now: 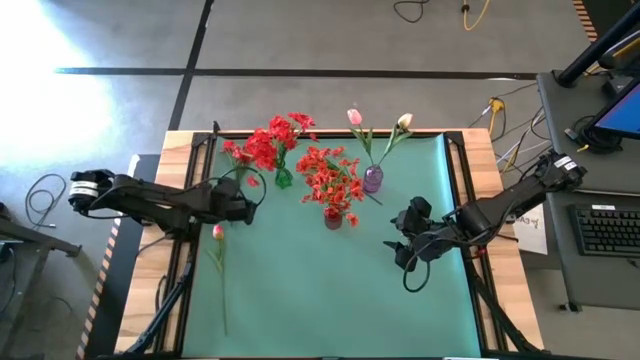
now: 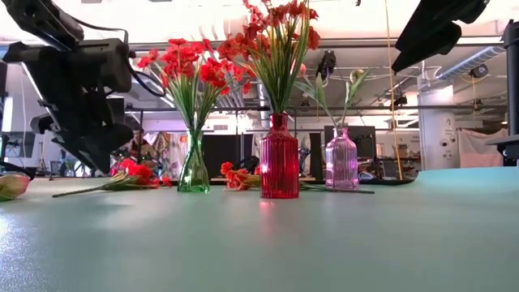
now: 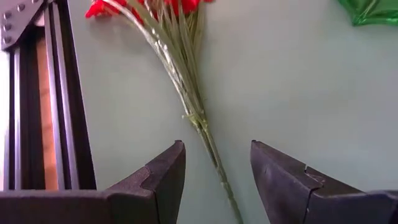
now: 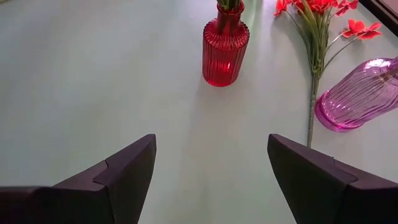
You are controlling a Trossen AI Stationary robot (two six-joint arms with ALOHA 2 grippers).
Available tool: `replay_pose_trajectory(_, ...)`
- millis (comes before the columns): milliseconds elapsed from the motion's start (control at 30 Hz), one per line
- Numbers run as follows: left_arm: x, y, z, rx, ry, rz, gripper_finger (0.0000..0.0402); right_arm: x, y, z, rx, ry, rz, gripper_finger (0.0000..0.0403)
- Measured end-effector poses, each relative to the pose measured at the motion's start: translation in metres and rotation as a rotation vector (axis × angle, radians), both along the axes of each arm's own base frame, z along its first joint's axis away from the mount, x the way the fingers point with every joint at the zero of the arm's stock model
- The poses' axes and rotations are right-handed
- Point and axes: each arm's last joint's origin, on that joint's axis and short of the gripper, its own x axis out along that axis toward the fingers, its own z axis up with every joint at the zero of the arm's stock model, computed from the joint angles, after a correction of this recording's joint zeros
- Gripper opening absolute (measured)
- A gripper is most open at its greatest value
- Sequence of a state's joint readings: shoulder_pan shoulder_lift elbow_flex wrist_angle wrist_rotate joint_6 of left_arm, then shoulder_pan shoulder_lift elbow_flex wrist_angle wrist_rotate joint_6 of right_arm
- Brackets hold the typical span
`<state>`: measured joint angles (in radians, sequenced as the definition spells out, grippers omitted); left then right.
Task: Sort flowers into vase by color
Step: Put the red flowers into the green vase
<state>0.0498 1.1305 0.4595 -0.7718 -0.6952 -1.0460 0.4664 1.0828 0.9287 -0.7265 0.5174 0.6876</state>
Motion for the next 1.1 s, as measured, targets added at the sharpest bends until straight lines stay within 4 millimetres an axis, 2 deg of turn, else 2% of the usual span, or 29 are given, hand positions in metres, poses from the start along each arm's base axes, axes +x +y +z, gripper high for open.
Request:
replay_pose_trajectory(300, 0.0, 0.001, -0.004, 0.05, -0.012, -0.003, 0.0167, 0.0, 0.0, 0.0, -0.004, -0.004, -0.004, 0.0297)
replay_pose_trajectory(767, -0.007, 0.003, -0.034, 0.113, -0.085, 0.018, 0.0167, 0.0, 0.0, 0.0, -0.004, -0.005, -0.004, 0.0297)
replay_pose_trajectory(1100, -0.001, 0.003, -0.044, 0.113, -0.085, 0.018, 0.0167, 0.0, 0.0, 0.0, -0.004, -0.005, -0.004, 0.03)
